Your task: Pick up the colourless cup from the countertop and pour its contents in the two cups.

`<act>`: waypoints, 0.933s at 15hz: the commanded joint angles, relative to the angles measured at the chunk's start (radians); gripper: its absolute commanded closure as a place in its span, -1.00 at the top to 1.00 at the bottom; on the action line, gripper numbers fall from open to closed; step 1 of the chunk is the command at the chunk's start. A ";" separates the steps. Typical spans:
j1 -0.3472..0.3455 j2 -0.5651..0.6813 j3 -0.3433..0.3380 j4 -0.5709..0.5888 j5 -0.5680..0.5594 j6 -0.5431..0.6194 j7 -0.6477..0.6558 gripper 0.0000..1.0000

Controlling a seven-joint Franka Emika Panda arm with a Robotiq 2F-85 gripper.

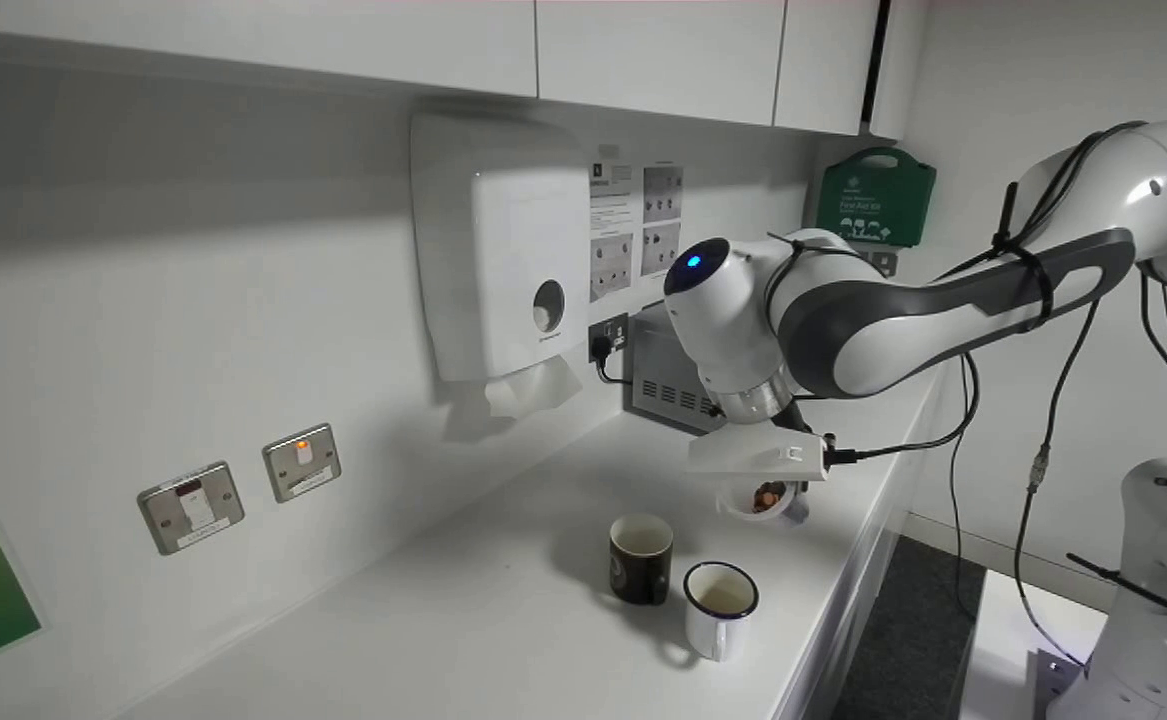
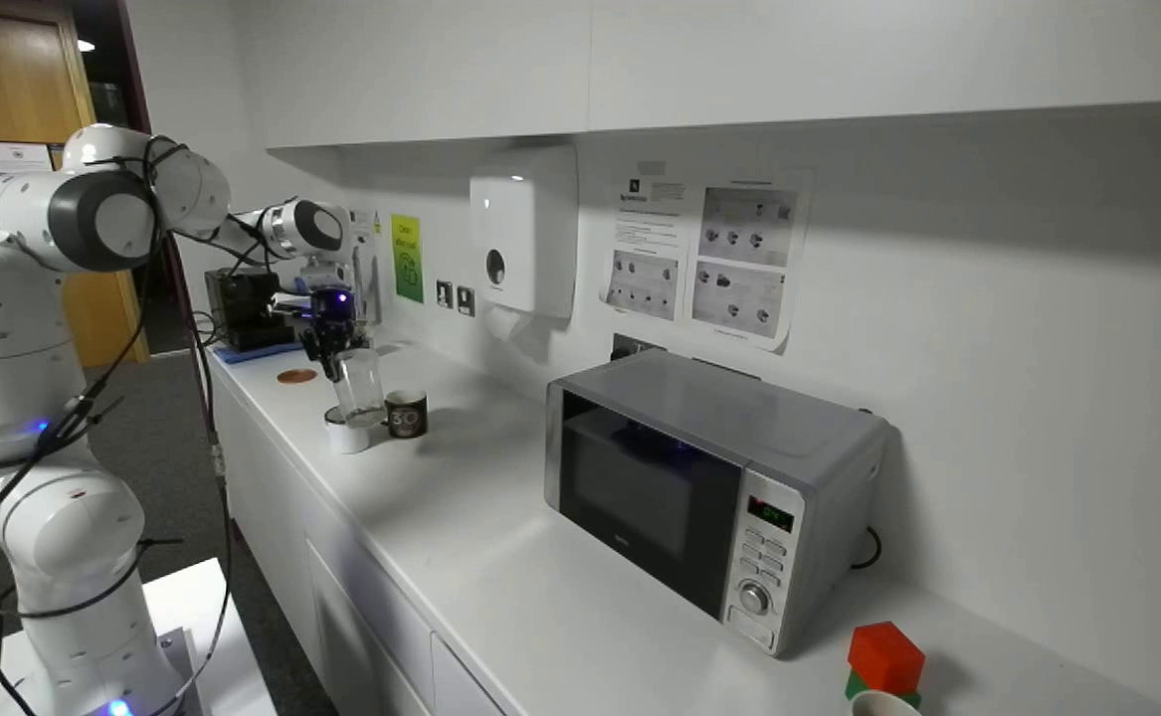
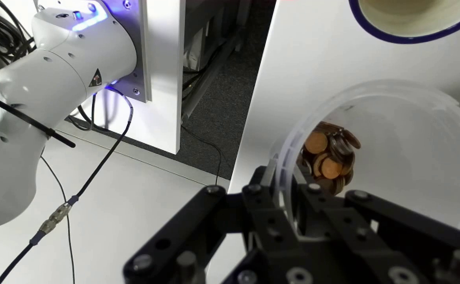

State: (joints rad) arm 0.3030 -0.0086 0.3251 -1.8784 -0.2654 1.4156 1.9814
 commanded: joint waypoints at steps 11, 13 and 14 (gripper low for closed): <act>0.025 0.027 0.006 -0.011 -0.029 -0.030 0.126 -0.97; 0.036 0.036 0.009 -0.011 -0.031 -0.033 0.148 -0.97; 0.042 0.040 0.010 -0.012 -0.032 -0.033 0.162 -0.97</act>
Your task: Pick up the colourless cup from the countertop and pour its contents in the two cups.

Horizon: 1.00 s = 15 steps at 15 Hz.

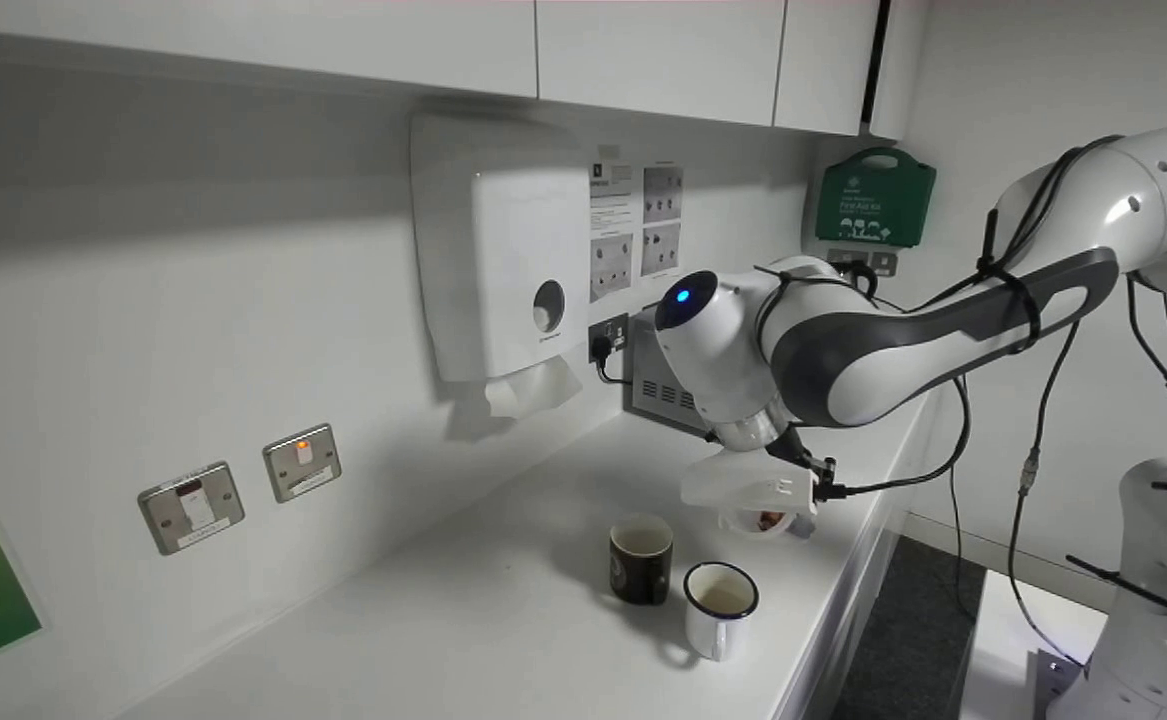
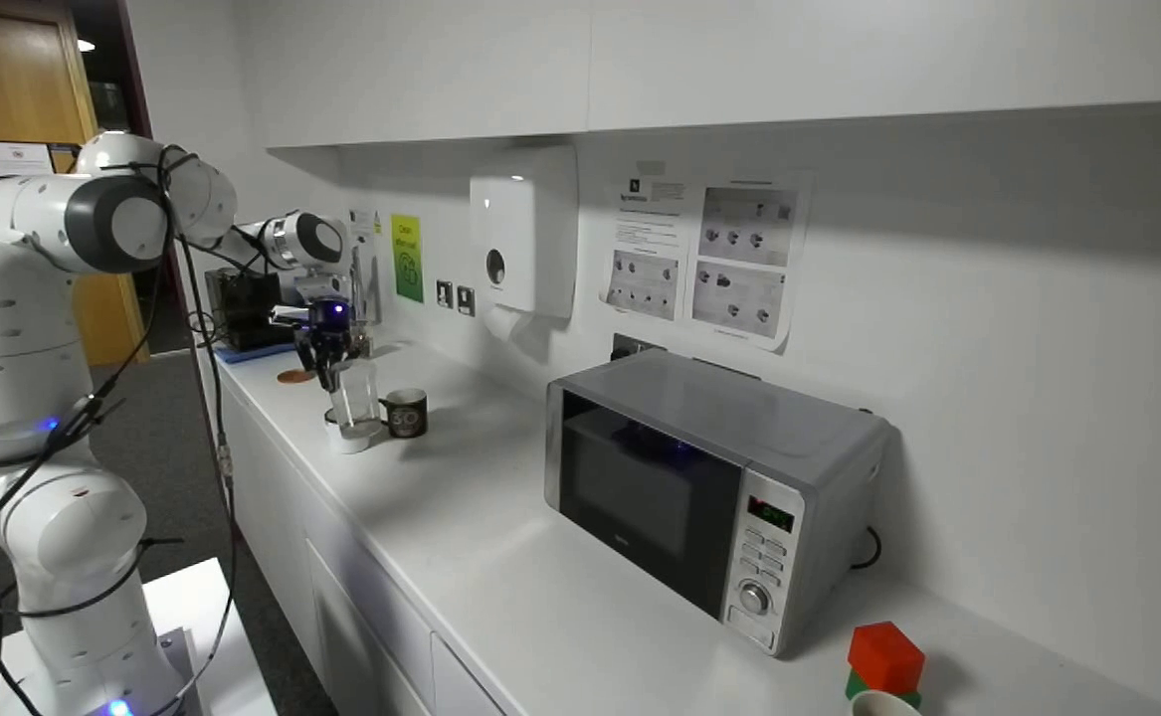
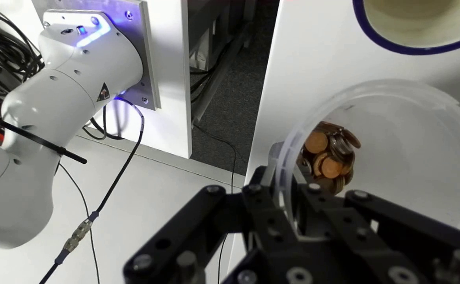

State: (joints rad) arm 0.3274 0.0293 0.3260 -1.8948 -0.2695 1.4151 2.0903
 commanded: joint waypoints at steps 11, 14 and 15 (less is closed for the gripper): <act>0.104 0.089 0.035 0.022 -0.135 -0.117 0.243 -0.97; 0.124 0.113 0.038 0.034 -0.157 -0.155 0.271 -0.97; 0.129 0.118 0.038 0.037 -0.161 -0.163 0.277 -0.97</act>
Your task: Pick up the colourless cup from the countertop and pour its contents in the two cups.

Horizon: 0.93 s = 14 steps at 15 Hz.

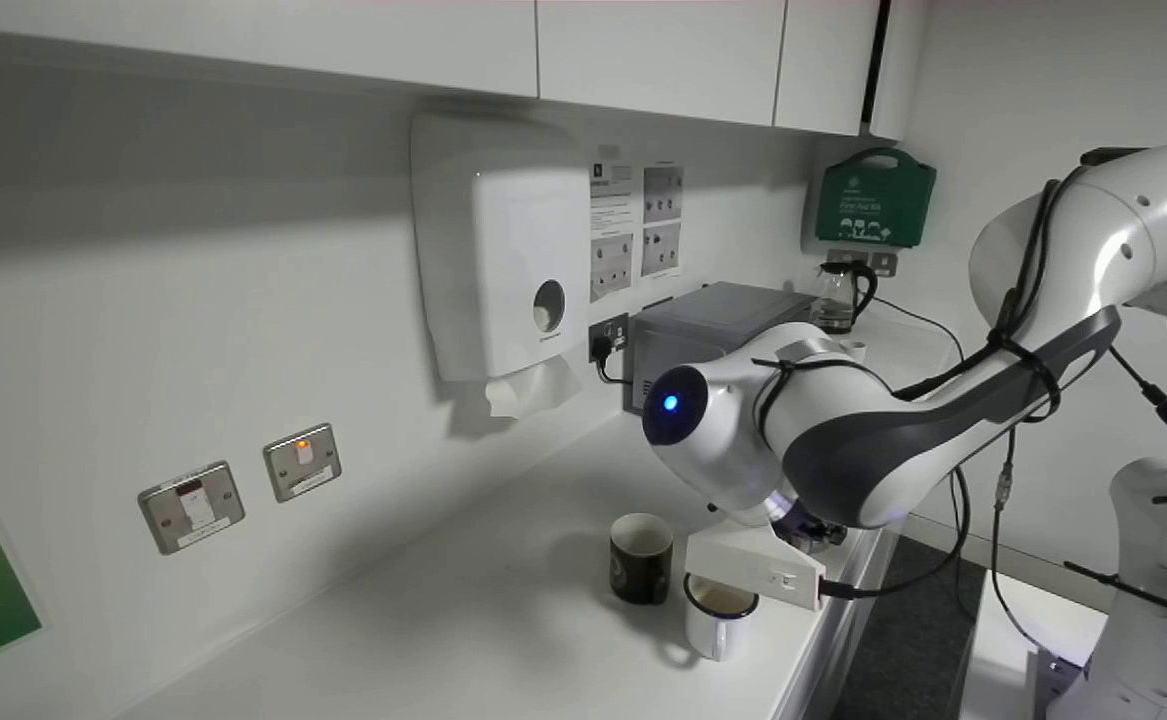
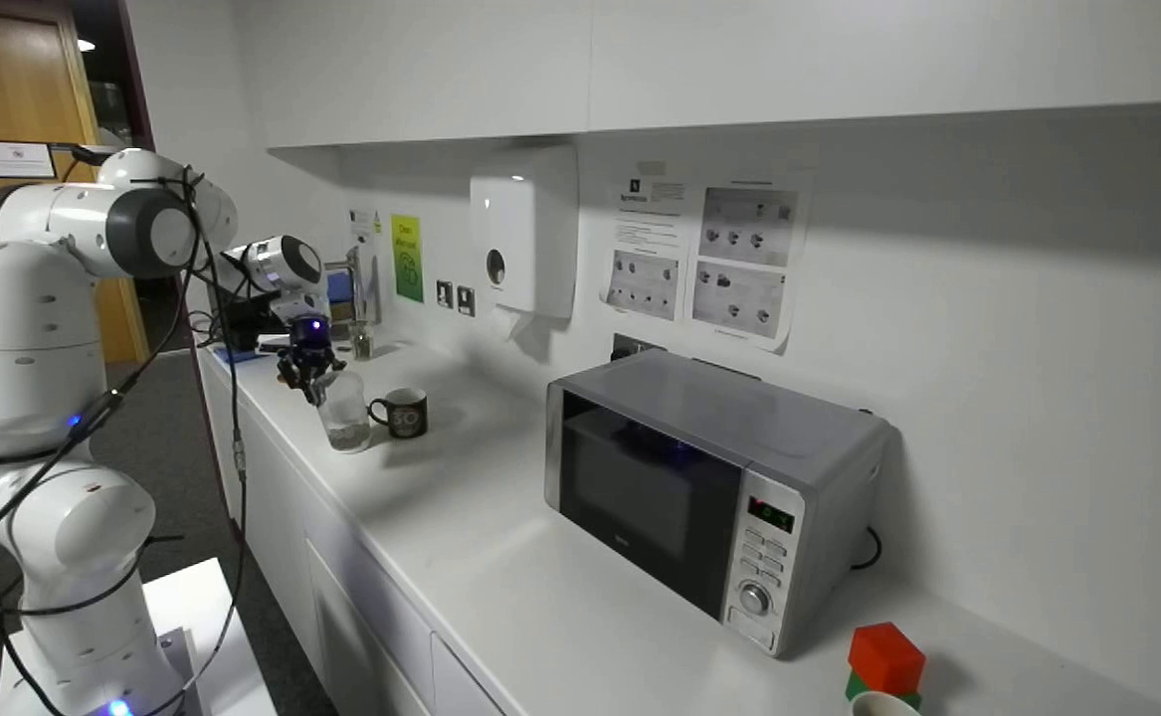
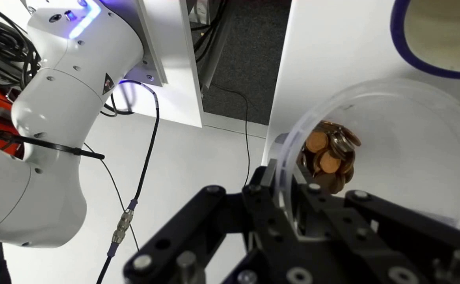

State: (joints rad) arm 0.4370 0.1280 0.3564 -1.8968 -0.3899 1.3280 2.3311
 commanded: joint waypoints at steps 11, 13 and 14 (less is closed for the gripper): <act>0.056 0.074 0.004 0.120 -0.049 -0.134 0.041 -0.97; 0.062 0.083 0.004 0.140 -0.052 -0.147 0.039 -0.97; 0.065 0.088 0.004 0.151 -0.053 -0.152 0.038 -0.97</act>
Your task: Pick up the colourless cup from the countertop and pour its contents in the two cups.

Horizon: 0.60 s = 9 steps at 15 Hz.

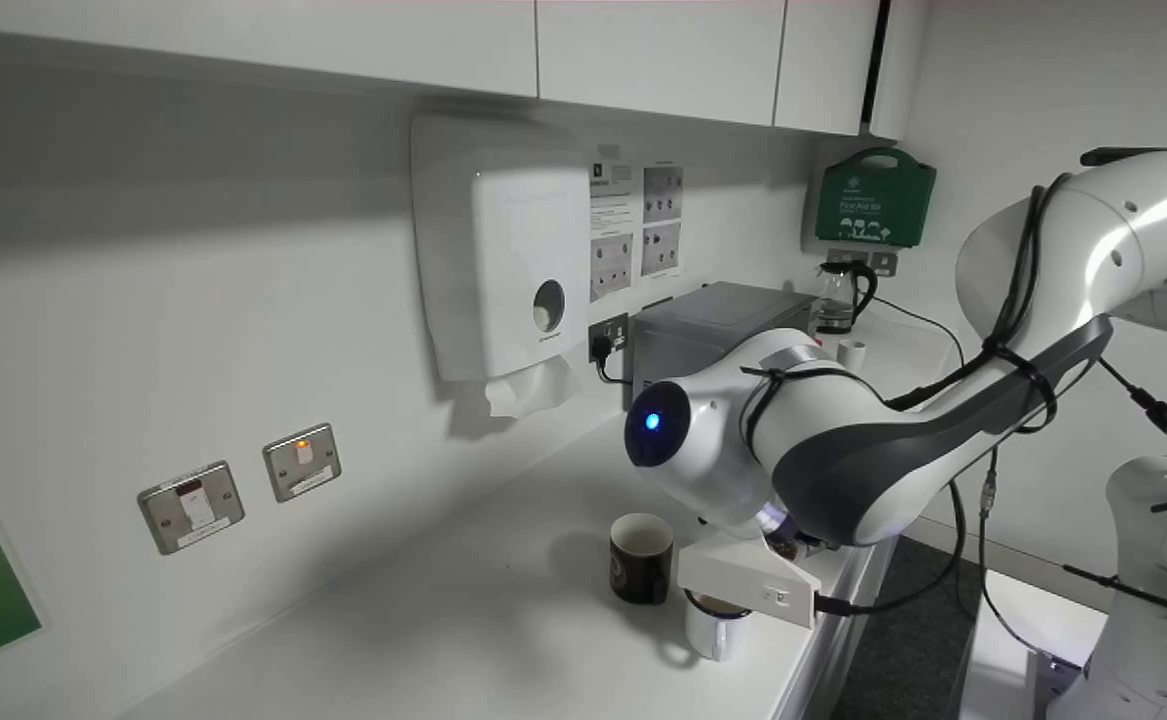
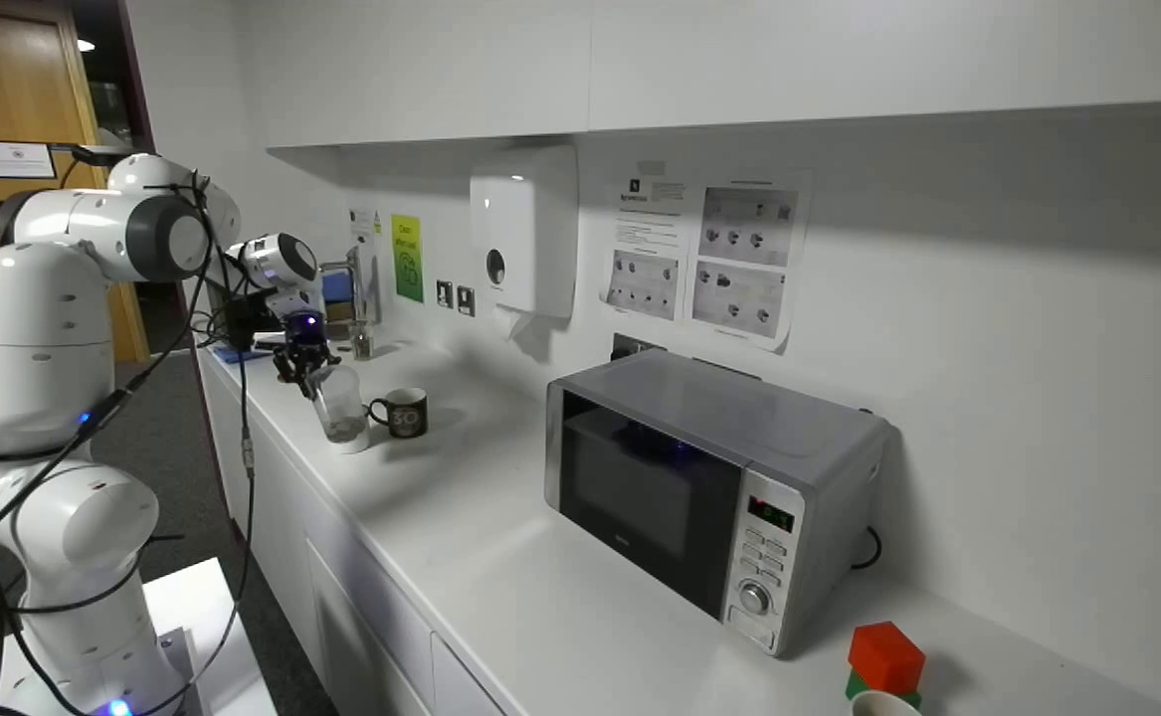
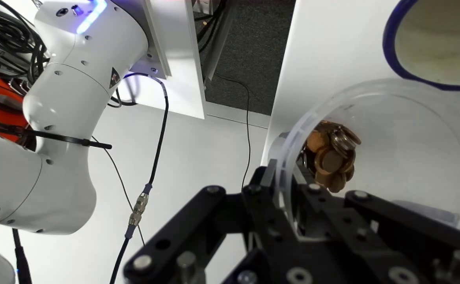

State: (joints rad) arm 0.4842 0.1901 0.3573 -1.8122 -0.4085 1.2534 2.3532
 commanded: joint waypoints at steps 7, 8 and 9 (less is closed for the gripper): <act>0.048 0.081 -0.005 0.134 -0.092 -0.152 0.038 -0.97; 0.051 0.088 -0.007 0.140 -0.097 -0.160 0.041 -0.97; 0.053 0.096 -0.008 0.147 -0.098 -0.166 0.045 -0.97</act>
State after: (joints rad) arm 0.5138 0.2533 0.3573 -1.7256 -0.4692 1.1663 2.3717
